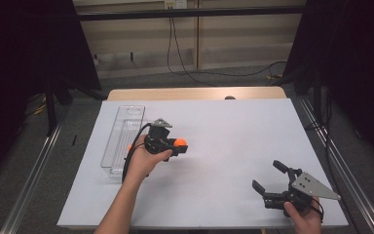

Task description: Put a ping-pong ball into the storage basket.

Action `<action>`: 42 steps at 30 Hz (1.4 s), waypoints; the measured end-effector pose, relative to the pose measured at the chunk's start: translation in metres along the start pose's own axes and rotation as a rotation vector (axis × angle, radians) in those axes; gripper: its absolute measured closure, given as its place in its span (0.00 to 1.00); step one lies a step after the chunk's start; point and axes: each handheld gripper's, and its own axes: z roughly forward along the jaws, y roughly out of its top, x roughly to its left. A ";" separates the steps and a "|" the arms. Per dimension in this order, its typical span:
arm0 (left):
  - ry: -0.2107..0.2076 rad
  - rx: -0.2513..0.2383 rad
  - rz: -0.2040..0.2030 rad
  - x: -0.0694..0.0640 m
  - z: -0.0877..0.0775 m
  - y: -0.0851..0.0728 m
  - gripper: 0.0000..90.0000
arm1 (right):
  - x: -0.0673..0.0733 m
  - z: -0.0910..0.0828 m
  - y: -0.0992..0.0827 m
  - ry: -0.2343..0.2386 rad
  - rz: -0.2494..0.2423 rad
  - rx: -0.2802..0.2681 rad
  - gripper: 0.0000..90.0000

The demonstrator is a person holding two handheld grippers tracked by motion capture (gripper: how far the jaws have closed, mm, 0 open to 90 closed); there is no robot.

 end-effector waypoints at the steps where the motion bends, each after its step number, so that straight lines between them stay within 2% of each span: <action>1: 0.002 -0.001 0.002 0.001 -0.002 0.000 0.57 | 0.000 0.000 0.000 0.000 0.001 0.000 0.03; 24: 0.013 -0.001 -0.018 0.007 -0.012 0.000 0.57 | 0.000 0.000 0.000 0.002 -0.001 -0.001 0.03; 42: 0.036 -0.006 -0.024 0.013 -0.020 -0.002 0.57 | 0.001 0.000 0.000 0.003 -0.001 -0.001 0.03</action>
